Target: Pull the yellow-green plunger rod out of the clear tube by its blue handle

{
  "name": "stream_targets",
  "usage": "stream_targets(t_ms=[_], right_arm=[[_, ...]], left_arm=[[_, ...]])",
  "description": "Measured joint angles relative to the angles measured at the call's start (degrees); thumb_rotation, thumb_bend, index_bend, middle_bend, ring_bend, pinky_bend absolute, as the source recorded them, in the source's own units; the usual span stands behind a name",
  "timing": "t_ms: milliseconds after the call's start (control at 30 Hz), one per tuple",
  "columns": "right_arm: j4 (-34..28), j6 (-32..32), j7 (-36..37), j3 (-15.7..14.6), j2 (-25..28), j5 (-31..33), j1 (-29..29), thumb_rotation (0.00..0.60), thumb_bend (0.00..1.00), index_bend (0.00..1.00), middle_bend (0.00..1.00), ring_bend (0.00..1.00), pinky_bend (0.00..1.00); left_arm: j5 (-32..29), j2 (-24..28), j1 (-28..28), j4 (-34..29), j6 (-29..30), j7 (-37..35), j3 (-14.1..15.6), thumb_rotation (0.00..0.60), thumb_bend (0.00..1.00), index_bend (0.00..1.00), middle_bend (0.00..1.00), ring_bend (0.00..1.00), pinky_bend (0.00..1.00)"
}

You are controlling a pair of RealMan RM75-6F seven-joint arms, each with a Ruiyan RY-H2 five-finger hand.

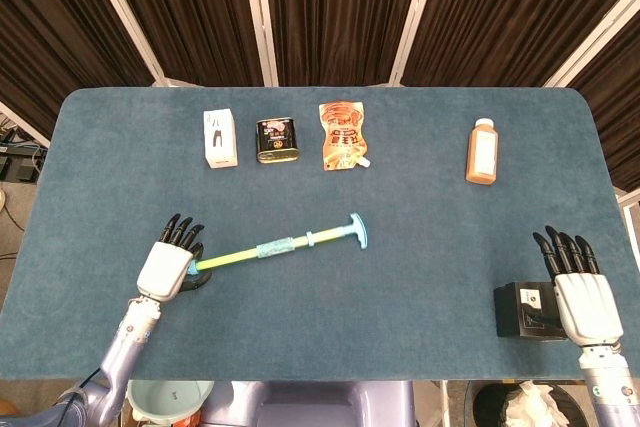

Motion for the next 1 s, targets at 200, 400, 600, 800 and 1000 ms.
stream_targets(t_ms=[200,400,600,800,1000], right_arm=[[0.08,-0.19,-0.69,-0.54,-0.77,-0.91,0.17,0.600,0.00,0.00,0.00,0.00,0.00],[0.68,0.32,-0.31,-1.69,-3.31,-4.26,0.50,0.600,0.04,0.07,0.00,0.00,0.00],[1.78,1.99,-3.46,-2.50,-8.85,-9.73,1.42,0.600,0.07,0.12,0.00,0.00,0.00],[-0.29,-0.19,-12.82,-1.98,-13.12,-11.84,3.90,0.600,0.07,0.12,0.00,0.00,0.00],[-5.50,-4.18,-22.88,-0.44,-16.27,-11.26,6.32,0.600,0.07,0.12,0.00,0.00,0.00]], left_arm=[[-0.21,-0.63,-0.32,1.28,0.01,-0.17,0.27,0.600,0.33,0.59,0.27,0.16,0.08],[-0.01,-0.61,-0.44,1.26,0.32,-1.07,0.94,0.600,0.36,0.61,0.29,0.18,0.08],[1.70,0.24,-0.36,0.23,2.55,-1.24,2.36,0.600,0.35,0.62,0.30,0.18,0.08],[2.69,1.21,-0.08,-1.08,4.28,-1.53,3.30,0.600,0.40,0.67,0.36,0.23,0.08],[4.54,1.42,0.16,-1.40,8.08,-2.50,4.11,0.600,0.43,0.70,0.42,0.27,0.08]])
